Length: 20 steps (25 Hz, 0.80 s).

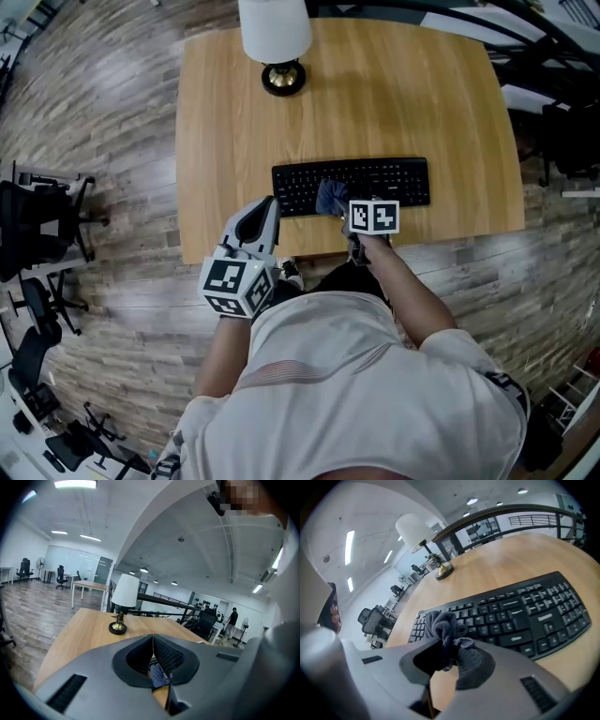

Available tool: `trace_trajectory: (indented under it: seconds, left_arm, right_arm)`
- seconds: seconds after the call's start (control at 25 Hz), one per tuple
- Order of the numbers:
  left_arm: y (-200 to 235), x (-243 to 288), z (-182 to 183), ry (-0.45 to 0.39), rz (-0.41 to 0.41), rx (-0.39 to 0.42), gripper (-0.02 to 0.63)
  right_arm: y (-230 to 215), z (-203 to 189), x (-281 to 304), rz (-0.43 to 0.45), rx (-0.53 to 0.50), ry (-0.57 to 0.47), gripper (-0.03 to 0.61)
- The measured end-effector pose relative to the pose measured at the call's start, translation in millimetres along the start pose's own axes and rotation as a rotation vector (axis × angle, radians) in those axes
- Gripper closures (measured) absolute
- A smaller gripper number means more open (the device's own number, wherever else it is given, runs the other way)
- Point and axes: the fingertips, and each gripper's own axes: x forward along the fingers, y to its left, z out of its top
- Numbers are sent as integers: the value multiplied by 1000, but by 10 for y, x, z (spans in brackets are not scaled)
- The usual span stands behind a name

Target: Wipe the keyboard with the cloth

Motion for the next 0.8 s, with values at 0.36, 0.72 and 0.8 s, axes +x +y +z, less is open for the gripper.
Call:
trace_trajectory:
  seconds: [0.36, 0.72, 0.8]
  left_arm:
    - [-778, 606, 1, 20, -107, 28, 598]
    - [-1409, 1030, -58, 23, -175, 34, 598]
    - [-1529, 1084, -52, 24, -195, 23, 598]
  right_arm:
    - [-1125, 69, -624, -88, 150, -74, 459]
    - [-2043, 64, -1209, -190, 196, -125, 459]
    - [-2192, 72, -1304, -202, 215, -138, 459]
